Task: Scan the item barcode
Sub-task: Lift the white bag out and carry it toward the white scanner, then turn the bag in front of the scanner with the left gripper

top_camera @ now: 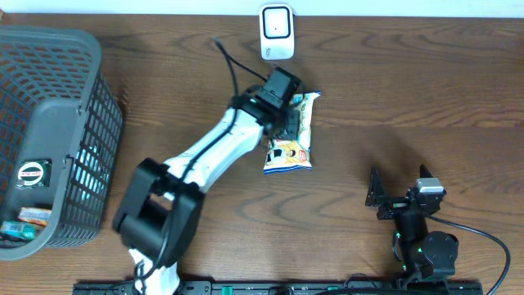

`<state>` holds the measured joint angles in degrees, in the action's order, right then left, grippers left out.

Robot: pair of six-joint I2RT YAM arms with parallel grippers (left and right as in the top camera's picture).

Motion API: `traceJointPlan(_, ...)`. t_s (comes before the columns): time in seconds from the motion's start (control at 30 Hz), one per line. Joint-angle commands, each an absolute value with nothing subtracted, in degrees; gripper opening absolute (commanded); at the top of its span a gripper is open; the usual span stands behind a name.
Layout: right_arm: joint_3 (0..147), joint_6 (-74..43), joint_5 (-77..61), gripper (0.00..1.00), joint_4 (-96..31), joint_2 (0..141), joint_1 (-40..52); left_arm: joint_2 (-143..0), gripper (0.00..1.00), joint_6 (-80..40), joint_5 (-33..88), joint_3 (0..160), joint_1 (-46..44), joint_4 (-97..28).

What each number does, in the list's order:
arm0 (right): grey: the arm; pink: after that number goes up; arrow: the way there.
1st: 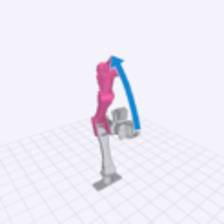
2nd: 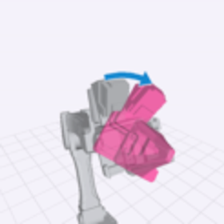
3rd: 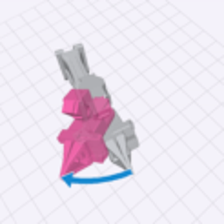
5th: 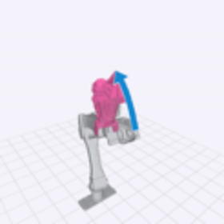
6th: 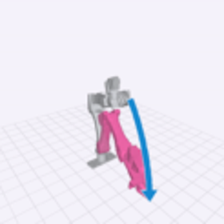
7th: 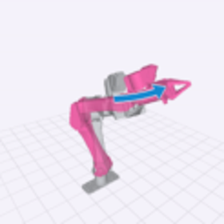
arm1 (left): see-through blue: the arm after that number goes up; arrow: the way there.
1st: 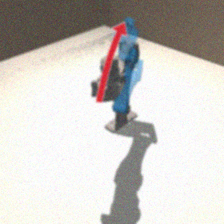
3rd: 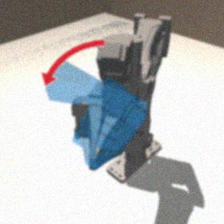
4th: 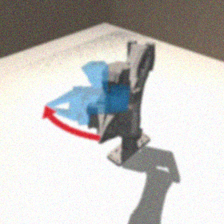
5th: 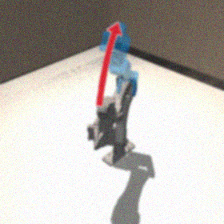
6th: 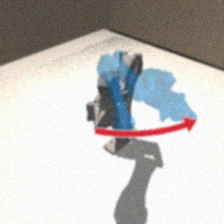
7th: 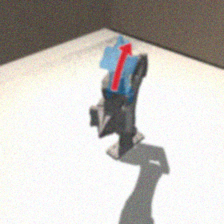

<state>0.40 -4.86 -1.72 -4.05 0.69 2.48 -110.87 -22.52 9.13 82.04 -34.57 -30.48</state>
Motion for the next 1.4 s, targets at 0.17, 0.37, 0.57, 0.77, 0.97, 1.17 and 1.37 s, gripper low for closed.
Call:
traceJointPlan(0.17, 0.3, -4.0, -1.7, 0.99, -4.3, 0.4, 2.5, -116.7, 0.32, -23.7, 11.4, 81.8, -40.7, -26.6)
traceJointPlan(0.37, 0.3, -4.0, -1.7, 0.99, -4.3, 0.4, 2.5, -115.9, 0.33, -23.4, 11.4, 83.5, -42.0, -23.5)
traceJointPlan(0.57, 0.3, -4.0, -1.7, 0.99, -4.3, 0.4, 2.5, -109.3, 0.33, -17.7, 10.8, 85.2, -39.6, -27.8)
traceJointPlan(0.77, 0.3, -4.0, -1.7, 0.99, -4.3, 0.4, 2.5, -104.4, 0.32, -17.6, 6.6, 85.1, -37.0, -36.6)
traceJointPlan(0.97, 0.3, -4.0, -1.7, 0.99, -4.3, 0.4, 2.5, -108.6, 0.33, -19.0, 8.6, 83.1, -39.1, -38.5)
traceJointPlan(1.17, 0.3, -4.0, -1.7, 0.99, -4.3, 0.4, 2.5, -116.0, 0.33, -20.0, 8.6, 83.0, -42.7, -37.5)
traceJointPlan(1.37, 0.3, -4.0, -1.7, 0.99, -4.3, 0.4, 2.5, -120.8, 0.33, -20.9, 8.6, 83.0, -44.8, -36.9)
